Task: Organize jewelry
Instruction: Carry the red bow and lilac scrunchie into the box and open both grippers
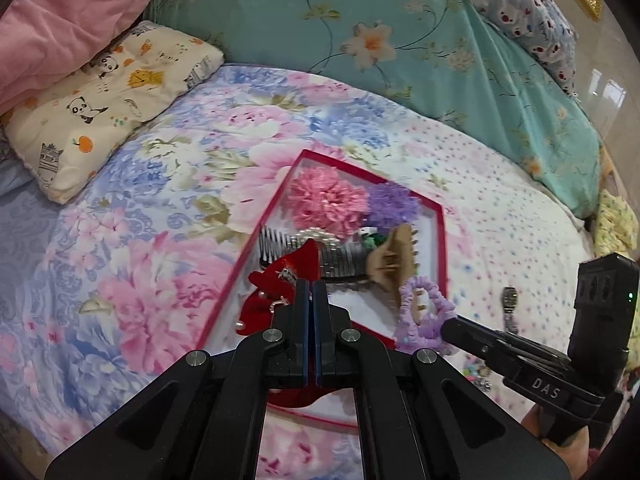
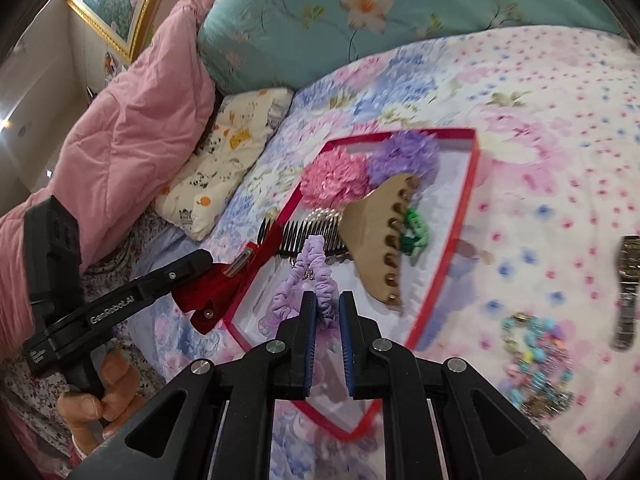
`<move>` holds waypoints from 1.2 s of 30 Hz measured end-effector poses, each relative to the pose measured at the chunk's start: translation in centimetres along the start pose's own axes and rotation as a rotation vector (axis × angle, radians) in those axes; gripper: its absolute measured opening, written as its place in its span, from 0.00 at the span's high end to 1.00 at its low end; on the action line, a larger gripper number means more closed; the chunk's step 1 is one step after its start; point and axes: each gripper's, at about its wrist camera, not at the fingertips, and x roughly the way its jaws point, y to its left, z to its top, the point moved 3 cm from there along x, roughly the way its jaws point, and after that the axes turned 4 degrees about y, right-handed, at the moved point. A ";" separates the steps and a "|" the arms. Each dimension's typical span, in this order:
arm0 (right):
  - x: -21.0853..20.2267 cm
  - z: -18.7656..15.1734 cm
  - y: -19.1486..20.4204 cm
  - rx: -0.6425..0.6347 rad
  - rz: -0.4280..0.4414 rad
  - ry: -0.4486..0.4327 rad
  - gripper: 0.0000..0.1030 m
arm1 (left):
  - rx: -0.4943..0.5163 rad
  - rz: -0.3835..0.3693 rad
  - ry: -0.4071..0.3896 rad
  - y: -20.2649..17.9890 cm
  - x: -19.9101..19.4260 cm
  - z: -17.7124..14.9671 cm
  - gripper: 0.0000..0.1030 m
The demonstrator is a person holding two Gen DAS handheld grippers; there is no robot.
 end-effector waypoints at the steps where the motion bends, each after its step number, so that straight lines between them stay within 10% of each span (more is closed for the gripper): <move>1: 0.5 0.0 0.0 0.001 -0.001 0.007 0.89 | 0.000 0.004 0.002 0.2 0.3 -0.1 0.99; 36: 4.5 -0.6 -2.0 0.035 -0.047 0.091 0.84 | -0.106 -0.115 0.149 0.4 6.7 -2.8 0.99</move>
